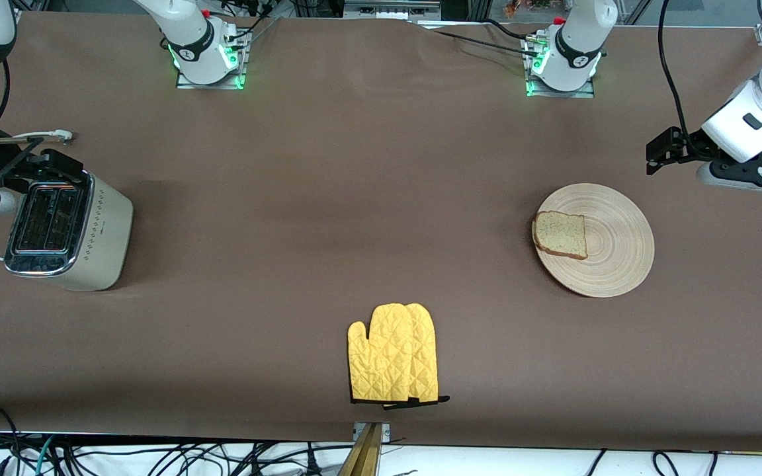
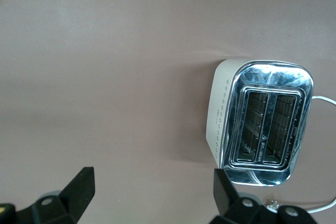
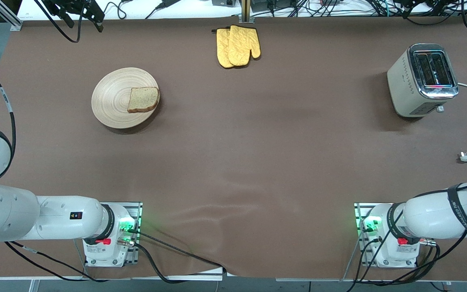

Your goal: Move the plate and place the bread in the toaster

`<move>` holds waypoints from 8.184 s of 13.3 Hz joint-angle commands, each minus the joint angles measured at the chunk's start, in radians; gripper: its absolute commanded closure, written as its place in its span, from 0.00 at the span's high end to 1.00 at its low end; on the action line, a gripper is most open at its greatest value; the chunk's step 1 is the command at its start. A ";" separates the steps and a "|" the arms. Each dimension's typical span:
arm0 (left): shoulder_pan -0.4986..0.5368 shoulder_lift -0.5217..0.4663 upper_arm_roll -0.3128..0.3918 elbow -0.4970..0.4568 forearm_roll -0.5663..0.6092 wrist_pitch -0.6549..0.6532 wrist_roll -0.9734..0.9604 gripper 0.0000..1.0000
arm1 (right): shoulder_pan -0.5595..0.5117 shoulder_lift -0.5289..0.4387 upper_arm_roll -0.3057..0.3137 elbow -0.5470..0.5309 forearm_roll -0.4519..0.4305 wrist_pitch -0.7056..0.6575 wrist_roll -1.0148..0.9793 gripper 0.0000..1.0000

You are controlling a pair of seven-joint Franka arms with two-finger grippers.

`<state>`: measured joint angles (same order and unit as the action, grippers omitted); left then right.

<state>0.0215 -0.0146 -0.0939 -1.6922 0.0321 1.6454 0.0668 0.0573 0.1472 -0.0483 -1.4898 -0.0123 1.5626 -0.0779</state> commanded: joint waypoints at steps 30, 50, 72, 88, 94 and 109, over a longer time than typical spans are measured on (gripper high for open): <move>-0.006 0.012 -0.003 0.017 0.028 -0.012 -0.012 1.00 | -0.010 -0.009 0.011 -0.009 -0.012 0.000 0.012 1.00; -0.003 0.015 -0.004 0.017 0.031 -0.013 -0.010 1.00 | -0.016 -0.008 0.010 -0.009 -0.012 -0.006 0.015 1.00; 0.260 0.200 0.006 0.020 -0.348 -0.048 0.222 1.00 | -0.014 -0.008 0.008 -0.009 -0.012 0.000 0.012 1.00; 0.637 0.848 0.003 0.152 -0.687 -0.038 0.917 0.38 | -0.019 -0.008 0.007 -0.009 -0.011 0.000 0.017 1.00; 0.641 0.909 0.002 0.152 -0.687 -0.049 0.918 0.00 | -0.016 -0.008 0.007 -0.009 -0.011 0.002 0.017 1.00; 0.232 0.883 -0.178 0.114 -0.906 0.111 0.496 0.00 | -0.017 -0.002 0.007 -0.009 -0.012 0.002 0.015 1.00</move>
<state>0.3082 0.8862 -0.2668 -1.5659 -0.8078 1.7522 0.5870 0.0454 0.1525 -0.0497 -1.4907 -0.0134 1.5625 -0.0751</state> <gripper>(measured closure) 0.912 0.000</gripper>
